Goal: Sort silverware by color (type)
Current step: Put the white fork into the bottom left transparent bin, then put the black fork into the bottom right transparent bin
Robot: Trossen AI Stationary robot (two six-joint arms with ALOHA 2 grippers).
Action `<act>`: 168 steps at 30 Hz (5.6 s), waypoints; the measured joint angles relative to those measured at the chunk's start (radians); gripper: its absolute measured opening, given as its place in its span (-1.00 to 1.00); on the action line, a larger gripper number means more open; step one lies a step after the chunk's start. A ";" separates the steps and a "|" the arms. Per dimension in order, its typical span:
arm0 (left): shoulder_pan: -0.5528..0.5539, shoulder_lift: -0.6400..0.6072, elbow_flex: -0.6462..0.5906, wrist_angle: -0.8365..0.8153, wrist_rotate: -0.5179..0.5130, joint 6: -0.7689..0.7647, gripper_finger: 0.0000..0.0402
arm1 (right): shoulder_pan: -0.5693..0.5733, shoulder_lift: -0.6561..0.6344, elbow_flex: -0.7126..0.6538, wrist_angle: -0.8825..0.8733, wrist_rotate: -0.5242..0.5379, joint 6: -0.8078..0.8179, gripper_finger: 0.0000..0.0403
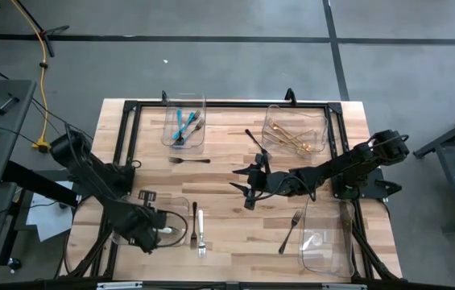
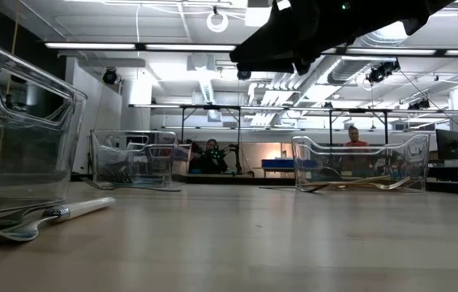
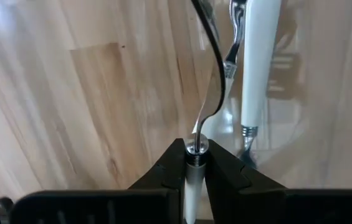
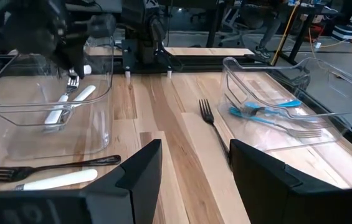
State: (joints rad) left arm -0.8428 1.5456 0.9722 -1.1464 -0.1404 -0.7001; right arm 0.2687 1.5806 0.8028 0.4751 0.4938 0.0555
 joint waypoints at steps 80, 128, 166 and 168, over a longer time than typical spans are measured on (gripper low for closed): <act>0.607 -0.279 -0.568 1.984 -0.186 0.712 -0.07 | 0.000 0.000 0.000 -0.007 0.056 -0.038 -0.08; 0.605 -0.279 -0.567 2.009 -0.185 0.686 -0.07 | 0.098 -0.124 0.000 -0.135 -0.025 0.055 -0.08; 0.605 -0.279 -0.567 1.996 -0.185 0.685 -0.07 | -0.254 0.031 0.000 -0.913 0.072 1.100 -0.08; 0.605 -0.279 -0.567 1.996 -0.185 0.685 -0.07 | -0.259 0.040 0.000 -0.913 0.077 1.099 -0.08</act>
State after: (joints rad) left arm -0.2375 1.2667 0.4049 0.8497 -0.3252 -0.0154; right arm 0.0099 1.6208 0.8032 -0.4378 0.5708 1.1550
